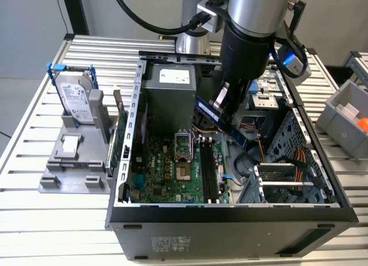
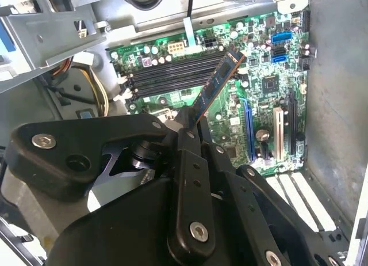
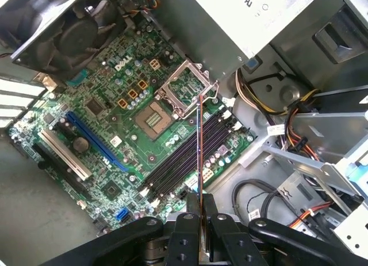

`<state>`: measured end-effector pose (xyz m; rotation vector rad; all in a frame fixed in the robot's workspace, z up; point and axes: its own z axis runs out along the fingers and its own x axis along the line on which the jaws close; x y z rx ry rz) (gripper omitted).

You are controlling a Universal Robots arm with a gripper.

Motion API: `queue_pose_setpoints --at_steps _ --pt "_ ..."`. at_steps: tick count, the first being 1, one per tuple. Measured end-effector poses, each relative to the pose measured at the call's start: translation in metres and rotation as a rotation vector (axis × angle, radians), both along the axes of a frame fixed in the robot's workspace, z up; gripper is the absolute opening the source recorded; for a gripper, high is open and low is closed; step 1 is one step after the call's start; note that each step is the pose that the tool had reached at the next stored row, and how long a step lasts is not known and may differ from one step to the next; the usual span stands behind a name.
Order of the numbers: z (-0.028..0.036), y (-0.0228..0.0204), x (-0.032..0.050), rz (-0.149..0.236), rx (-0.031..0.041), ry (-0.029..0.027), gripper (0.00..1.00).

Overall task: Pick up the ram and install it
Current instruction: 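Pick up the ram and move it above insertion slot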

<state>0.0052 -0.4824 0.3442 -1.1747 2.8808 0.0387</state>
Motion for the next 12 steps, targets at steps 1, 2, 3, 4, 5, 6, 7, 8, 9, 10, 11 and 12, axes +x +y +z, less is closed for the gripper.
queue_pose_setpoints --at_steps 1,2,3,4,5,6,7,8,9,10,11,12 --pt "-0.0007 0.0000 0.0000 -0.009 0.0000 0.0003 0.00" --pt "-0.0014 -0.0001 0.0000 -0.021 -0.0002 0.0009 0.00" --pt "-0.0026 0.0000 0.0000 -0.037 -0.0003 0.0018 0.00" --pt "-0.0039 0.0000 0.0000 -0.052 -0.0002 0.0025 0.00" --pt "-0.0050 0.0000 -0.0001 -0.065 -0.0003 0.0032 0.00" --pt "-0.0058 0.0000 0.0000 -0.075 -0.0003 0.0036 0.00" --pt "-0.0066 0.0000 0.0000 -0.087 -0.0003 0.0037 0.00" --pt "-0.0074 0.0000 0.0000 -0.100 -0.0003 0.0038 0.00" --pt "-0.0079 0.0000 0.0000 -0.116 -0.0004 0.0038 0.00" --pt "-0.0080 0.0000 0.0000 -0.129 -0.0005 0.0039 0.00" --pt "-0.0084 0.0000 0.0000 -0.146 -0.0003 0.0039 0.00" --pt "-0.0087 0.0000 0.0000 -0.162 -0.0002 0.0038 0.00"
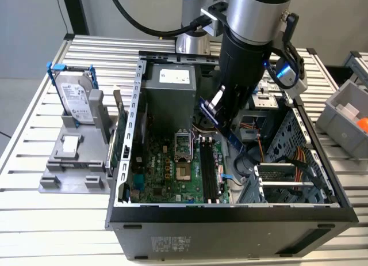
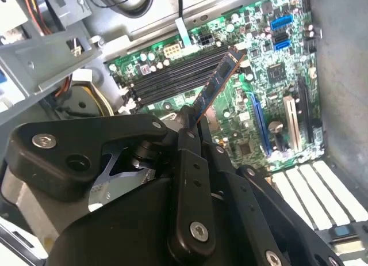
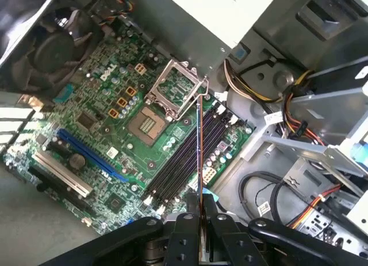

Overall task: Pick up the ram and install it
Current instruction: 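Pick up the ram and move it above insertion slot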

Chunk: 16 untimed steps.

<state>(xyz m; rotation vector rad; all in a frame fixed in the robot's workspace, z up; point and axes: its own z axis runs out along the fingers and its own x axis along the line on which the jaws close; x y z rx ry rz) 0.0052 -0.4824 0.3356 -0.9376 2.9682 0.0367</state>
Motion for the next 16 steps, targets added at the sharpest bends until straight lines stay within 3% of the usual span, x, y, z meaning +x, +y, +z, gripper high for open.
queue_pose_setpoints --at_steps 8,16 --pt "-0.0021 0.0000 0.0000 -0.136 0.0002 0.0000 0.00" --pt "-0.0038 0.0000 0.0001 -0.241 -0.0006 0.0000 0.00"
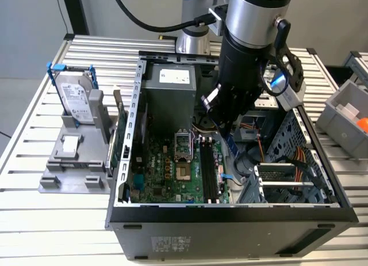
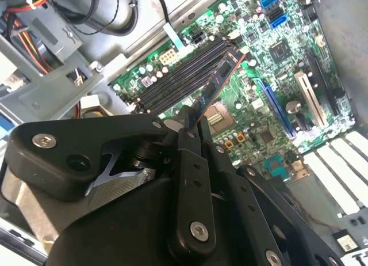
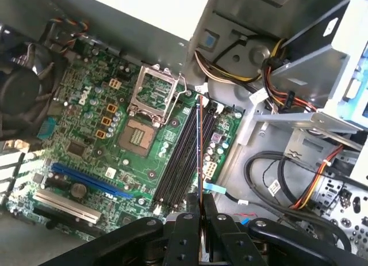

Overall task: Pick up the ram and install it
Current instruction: 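Pick up the ram and move it above insertion slot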

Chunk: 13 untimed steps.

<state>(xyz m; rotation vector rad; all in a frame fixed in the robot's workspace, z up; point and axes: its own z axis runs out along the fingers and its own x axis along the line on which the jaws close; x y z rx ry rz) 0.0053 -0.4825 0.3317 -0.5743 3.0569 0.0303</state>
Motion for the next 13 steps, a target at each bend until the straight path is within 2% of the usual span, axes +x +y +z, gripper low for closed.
queue_pose_setpoints --at_steps 6,13 --pt "-0.0005 0.0001 0.0000 -0.004 -0.0001 -0.0001 0.00" --pt "-0.0020 0.0000 0.0000 -0.050 -0.0014 -0.0001 0.00"
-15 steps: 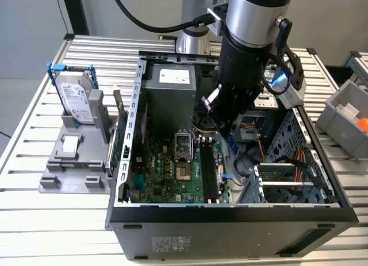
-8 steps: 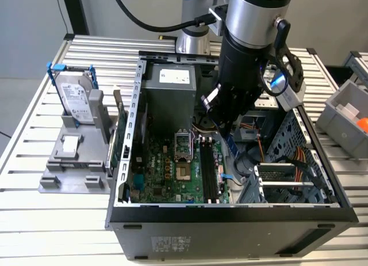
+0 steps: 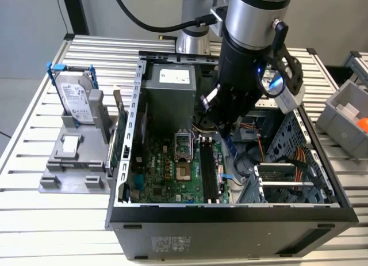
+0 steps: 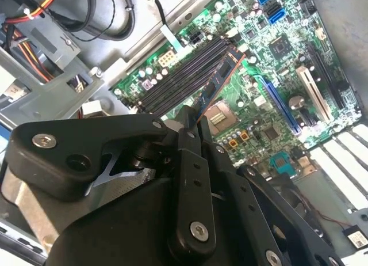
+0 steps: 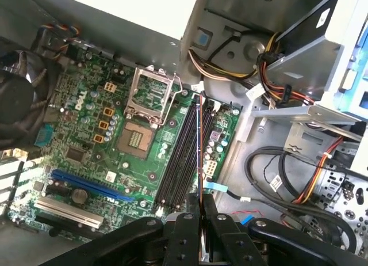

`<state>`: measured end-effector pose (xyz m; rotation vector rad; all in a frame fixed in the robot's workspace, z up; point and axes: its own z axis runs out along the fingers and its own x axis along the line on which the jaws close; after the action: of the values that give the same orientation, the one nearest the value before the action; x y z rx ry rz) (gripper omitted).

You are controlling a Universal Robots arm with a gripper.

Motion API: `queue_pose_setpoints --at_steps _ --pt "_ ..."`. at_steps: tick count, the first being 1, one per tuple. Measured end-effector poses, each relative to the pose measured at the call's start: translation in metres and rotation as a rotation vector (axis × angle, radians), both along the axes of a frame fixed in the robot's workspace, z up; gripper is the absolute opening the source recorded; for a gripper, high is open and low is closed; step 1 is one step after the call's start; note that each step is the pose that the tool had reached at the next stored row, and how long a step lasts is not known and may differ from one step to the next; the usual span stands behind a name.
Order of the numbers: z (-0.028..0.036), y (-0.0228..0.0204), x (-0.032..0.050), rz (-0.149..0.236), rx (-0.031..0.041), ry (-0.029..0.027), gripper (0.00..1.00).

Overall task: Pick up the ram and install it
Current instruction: 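Pick up the ram and move it above insertion slot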

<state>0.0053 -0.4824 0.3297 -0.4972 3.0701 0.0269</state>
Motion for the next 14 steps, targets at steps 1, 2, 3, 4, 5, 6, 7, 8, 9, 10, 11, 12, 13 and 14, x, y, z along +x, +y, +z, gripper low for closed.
queue_pose_setpoints --at_steps 1,2,3,4,5,6,7,8,9,10,11,12,13,14 --pt "-0.0002 0.0000 0.0000 -0.006 0.0000 0.0000 0.00" --pt "-0.0003 0.0000 0.0000 -0.013 -0.0001 0.0000 0.00" --pt "-0.0005 0.0000 0.0000 -0.019 -0.0002 0.0000 0.00" --pt "-0.0007 0.0000 0.0000 -0.025 -0.0004 0.0000 0.00" --pt "-0.0009 0.0000 0.0000 -0.031 -0.0005 0.0000 0.00" --pt "-0.0010 0.0000 0.0000 -0.037 -0.0007 -0.0001 0.00" --pt "-0.0012 0.0000 0.0000 -0.042 -0.0010 0.0000 0.00" --pt "-0.0014 0.0000 0.0000 -0.047 -0.0011 0.0000 0.00" --pt "-0.0016 0.0000 0.0000 -0.052 -0.0014 0.0000 0.00" --pt "-0.0019 0.0000 0.0000 -0.057 -0.0017 0.0000 0.00" --pt "-0.0021 0.0000 0.0000 -0.062 -0.0020 -0.0001 0.00" --pt "-0.0023 0.0000 0.0000 -0.067 -0.0024 0.0000 0.00" --pt "-0.0026 0.0000 0.0000 -0.072 -0.0027 0.0000 0.00" --pt "-0.0027 0.0000 0.0000 -0.076 -0.0030 0.0000 0.00"
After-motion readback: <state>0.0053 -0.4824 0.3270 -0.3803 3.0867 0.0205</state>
